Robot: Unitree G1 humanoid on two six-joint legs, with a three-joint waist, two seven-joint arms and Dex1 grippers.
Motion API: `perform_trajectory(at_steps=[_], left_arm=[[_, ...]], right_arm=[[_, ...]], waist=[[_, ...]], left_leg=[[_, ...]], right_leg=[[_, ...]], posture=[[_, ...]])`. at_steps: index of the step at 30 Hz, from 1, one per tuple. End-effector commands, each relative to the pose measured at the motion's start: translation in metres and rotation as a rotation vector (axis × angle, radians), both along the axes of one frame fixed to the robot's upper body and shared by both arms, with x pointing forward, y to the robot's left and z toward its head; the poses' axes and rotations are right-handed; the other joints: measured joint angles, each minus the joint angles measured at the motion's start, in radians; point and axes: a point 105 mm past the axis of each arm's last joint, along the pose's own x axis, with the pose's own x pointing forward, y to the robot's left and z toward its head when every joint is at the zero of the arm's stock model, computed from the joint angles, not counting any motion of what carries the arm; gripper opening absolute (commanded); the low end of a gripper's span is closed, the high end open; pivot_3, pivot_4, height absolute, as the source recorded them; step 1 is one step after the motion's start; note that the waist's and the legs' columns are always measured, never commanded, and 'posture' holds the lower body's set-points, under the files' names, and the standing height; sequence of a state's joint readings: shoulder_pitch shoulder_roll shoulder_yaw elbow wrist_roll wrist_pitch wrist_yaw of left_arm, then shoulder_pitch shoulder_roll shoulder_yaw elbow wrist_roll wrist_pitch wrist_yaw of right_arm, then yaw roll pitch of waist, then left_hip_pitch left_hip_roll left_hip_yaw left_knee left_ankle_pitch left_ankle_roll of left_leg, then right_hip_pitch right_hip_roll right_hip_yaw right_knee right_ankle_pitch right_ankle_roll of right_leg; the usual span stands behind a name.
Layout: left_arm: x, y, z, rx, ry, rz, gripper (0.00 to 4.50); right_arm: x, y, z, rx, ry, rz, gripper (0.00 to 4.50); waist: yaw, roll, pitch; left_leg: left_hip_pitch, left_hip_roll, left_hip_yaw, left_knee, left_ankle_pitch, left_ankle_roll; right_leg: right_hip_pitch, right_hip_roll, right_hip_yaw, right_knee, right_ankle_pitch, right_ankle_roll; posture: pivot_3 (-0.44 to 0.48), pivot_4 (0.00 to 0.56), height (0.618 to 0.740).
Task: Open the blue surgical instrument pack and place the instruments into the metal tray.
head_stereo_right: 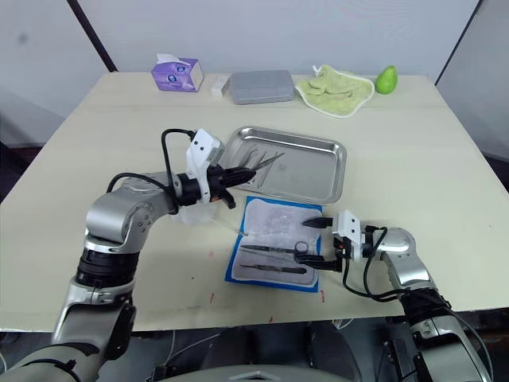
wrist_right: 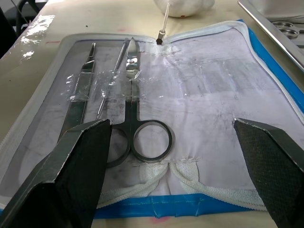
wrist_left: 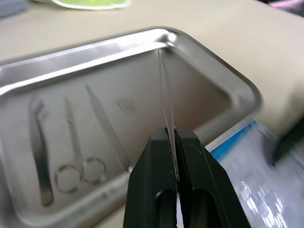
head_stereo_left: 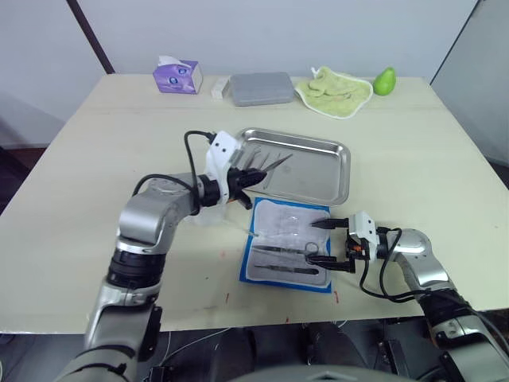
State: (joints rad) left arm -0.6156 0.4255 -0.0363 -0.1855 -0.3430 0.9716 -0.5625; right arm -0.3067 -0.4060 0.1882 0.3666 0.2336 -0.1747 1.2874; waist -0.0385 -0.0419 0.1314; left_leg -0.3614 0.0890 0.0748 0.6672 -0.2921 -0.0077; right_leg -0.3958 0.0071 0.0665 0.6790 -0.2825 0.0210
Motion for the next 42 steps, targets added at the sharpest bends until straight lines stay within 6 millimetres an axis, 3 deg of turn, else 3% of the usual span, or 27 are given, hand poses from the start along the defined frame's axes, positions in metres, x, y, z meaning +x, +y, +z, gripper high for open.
perform_trajectory(at_steps=[1,11,24,42], left_arm=[[0.008,-0.010,0.007,0.011,-0.047,0.094,0.05],[0.027,-0.026,-0.007,0.025,-0.043,0.204,0.05],[0.033,-0.045,-0.026,0.028,0.019,0.298,0.05],[0.038,-0.045,-0.035,0.027,0.071,0.371,0.05]], right_arm=[[-0.015,0.002,-0.032,-0.068,0.136,0.016,4.50],[-0.014,0.001,-0.031,-0.071,0.137,0.016,4.50],[-0.016,-0.002,-0.031,-0.075,0.140,0.013,4.50],[-0.017,-0.002,-0.030,-0.075,0.142,0.006,4.50]], waist=[[-0.001,0.000,0.000],[-0.001,0.000,0.000],[0.001,0.001,0.000],[0.002,0.001,0.001]], left_leg=[[0.000,0.000,0.000,0.000,0.000,0.000],[0.000,0.000,-0.001,0.000,0.000,0.000],[-0.001,-0.001,-0.001,0.000,0.000,0.000],[-0.001,-0.001,-0.001,0.000,0.000,0.000]], right_leg=[[0.000,0.000,0.000,0.000,0.000,0.000],[0.000,0.000,0.000,0.000,0.000,0.000],[0.000,-0.001,0.000,0.000,0.000,0.000],[0.000,-0.001,-0.001,-0.001,0.000,0.000]], posture=[[0.000,0.150,0.740],[0.000,0.150,0.740],[0.000,0.150,0.740],[0.000,0.150,0.740]])
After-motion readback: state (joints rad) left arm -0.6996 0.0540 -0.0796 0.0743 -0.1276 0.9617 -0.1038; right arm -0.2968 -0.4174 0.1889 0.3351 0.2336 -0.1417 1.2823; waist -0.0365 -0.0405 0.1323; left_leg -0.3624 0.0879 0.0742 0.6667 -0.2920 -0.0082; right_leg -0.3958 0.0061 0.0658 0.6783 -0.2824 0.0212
